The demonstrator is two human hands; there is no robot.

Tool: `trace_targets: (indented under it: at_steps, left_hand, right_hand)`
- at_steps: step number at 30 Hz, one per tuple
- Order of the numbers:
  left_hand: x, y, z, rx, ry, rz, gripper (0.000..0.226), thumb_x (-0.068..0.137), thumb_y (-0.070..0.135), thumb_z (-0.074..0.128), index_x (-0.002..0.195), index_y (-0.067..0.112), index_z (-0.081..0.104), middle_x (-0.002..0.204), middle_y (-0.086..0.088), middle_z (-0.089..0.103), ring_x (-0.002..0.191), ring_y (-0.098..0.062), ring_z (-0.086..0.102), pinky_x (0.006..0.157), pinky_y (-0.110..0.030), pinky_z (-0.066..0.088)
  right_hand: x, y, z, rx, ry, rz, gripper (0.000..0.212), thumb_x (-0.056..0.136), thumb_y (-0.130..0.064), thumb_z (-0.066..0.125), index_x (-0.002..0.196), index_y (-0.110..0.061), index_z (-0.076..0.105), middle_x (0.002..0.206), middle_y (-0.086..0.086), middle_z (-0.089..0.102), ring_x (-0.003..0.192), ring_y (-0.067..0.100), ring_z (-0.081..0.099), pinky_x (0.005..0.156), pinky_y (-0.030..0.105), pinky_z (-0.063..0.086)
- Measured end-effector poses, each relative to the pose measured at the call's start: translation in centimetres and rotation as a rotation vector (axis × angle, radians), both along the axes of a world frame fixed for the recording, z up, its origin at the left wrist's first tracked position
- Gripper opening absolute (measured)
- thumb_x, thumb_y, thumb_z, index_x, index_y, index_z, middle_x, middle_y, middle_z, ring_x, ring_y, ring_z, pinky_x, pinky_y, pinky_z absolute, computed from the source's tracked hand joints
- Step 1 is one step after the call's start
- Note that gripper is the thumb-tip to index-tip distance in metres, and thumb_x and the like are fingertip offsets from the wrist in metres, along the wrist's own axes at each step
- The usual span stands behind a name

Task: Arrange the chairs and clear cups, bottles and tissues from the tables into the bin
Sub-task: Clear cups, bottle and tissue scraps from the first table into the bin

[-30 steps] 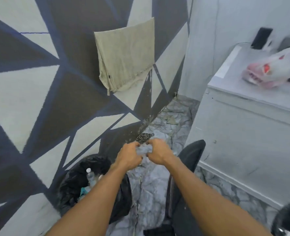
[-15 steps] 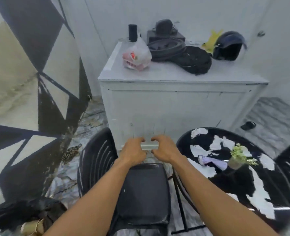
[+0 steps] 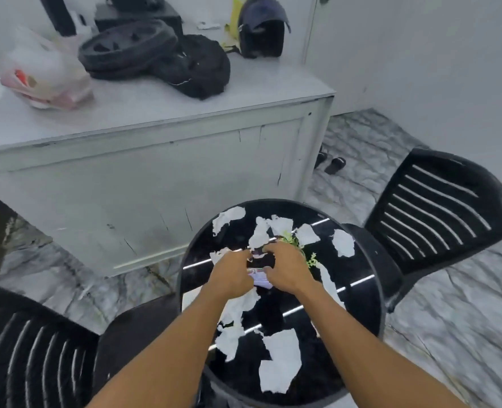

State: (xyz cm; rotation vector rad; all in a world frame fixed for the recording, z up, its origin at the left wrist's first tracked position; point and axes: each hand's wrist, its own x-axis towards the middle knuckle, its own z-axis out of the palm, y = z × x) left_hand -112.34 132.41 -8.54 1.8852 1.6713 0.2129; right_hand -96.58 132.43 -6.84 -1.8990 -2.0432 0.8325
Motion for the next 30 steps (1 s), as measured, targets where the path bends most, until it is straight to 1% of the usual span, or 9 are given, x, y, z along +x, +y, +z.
trace_targets:
  at_steps: [5,10,13,16,19,21,23,26,30]
  left_hand:
    - [1.2,1.8,-4.1,-0.039,0.185,-0.028,0.029,0.073,0.023,0.065,0.102,0.022,0.063,0.094,0.001,0.067,0.09,-0.022,0.062,0.072,-0.036,0.053]
    - [1.5,2.1,-6.1,-0.051,0.305,-0.039,0.029,0.082,0.016,0.062,0.111,0.018,0.062,0.1,-0.005,0.065,0.094,-0.025,0.06,0.081,-0.037,0.05]
    - [1.5,2.2,-6.6,-0.042,0.341,-0.035,0.024,0.084,0.01,0.059,0.105,0.019,0.066,0.094,-0.005,0.066,0.083,-0.025,0.062,0.076,-0.034,0.052]
    - [1.0,2.2,-5.9,0.001,0.351,-0.026,0.018,0.087,0.009,0.057,0.095,0.02,0.067,0.087,-0.002,0.067,0.072,-0.019,0.057,0.067,-0.029,0.044]
    - [-1.3,1.6,-4.5,0.035,0.372,0.01,0.016,0.083,0.008,0.056,0.086,0.019,0.067,0.082,-0.001,0.069,0.076,-0.021,0.061,0.067,-0.03,0.043]
    - [-3.3,1.0,-3.4,0.058,0.379,0.041,0.015,0.081,0.009,0.057,0.084,0.019,0.067,0.082,-0.002,0.069,0.076,-0.021,0.06,0.065,-0.029,0.041]
    - [-6.2,-0.2,-2.2,0.079,0.387,0.084,0.015,0.079,0.009,0.056,0.084,0.019,0.066,0.082,-0.003,0.069,0.072,-0.021,0.057,0.063,-0.029,0.038]
    - [-11.2,-2.8,-0.3,0.1,0.387,0.159,0.015,0.075,0.01,0.057,0.083,0.019,0.066,0.084,-0.004,0.07,0.078,-0.026,0.063,0.063,-0.031,0.042]
    - [-18.0,-8.1,2.3,0.16,0.362,0.264,0.011,0.073,0.011,0.056,0.066,0.02,0.053,0.079,-0.007,0.068,0.079,-0.03,0.063,0.061,-0.031,0.039]
  right_hand:
    - [-0.2,1.7,-2.8,-0.058,-0.001,0.16,0.035,0.08,-0.02,0.067,0.114,-0.013,0.065,0.12,0.004,0.063,0.115,0.022,0.053,0.092,0.035,0.047]
    - [-0.6,2.4,-4.4,-0.017,-0.028,0.21,0.032,0.078,-0.013,0.065,0.11,-0.017,0.066,0.113,-0.001,0.063,0.108,0.018,0.054,0.084,0.027,0.044]
    - [-0.4,2.5,-4.7,-0.039,-0.046,0.218,0.026,0.074,-0.01,0.064,0.099,-0.017,0.066,0.102,-0.001,0.063,0.098,0.02,0.057,0.073,0.027,0.044]
    - [-0.7,2.5,-4.4,-0.065,-0.066,0.212,0.021,0.074,-0.009,0.064,0.093,-0.017,0.064,0.095,0.0,0.063,0.088,0.021,0.058,0.069,0.031,0.049]
    - [-2.2,2.2,-3.7,-0.069,-0.121,0.247,0.014,0.074,-0.009,0.063,0.079,-0.018,0.054,0.084,0.001,0.057,0.078,0.022,0.055,0.062,0.03,0.041]
    - [-3.7,1.9,-3.0,-0.066,-0.145,0.255,0.016,0.074,-0.011,0.065,0.085,-0.019,0.058,0.087,0.001,0.059,0.081,0.023,0.057,0.065,0.029,0.043]
    - [-6.0,1.2,-2.3,-0.046,-0.163,0.28,0.026,0.075,-0.014,0.069,0.1,-0.018,0.063,0.098,0.004,0.064,0.091,0.024,0.062,0.073,0.03,0.05]
    - [-10.0,-0.2,-1.1,0.021,-0.172,0.347,0.036,0.077,-0.017,0.07,0.113,-0.018,0.063,0.108,0.004,0.064,0.1,0.026,0.062,0.083,0.034,0.051]
    - [-16.9,-3.2,1.3,0.13,-0.192,0.42,0.03,0.076,-0.019,0.065,0.106,-0.019,0.064,0.103,0.003,0.064,0.098,0.026,0.061,0.077,0.033,0.048]
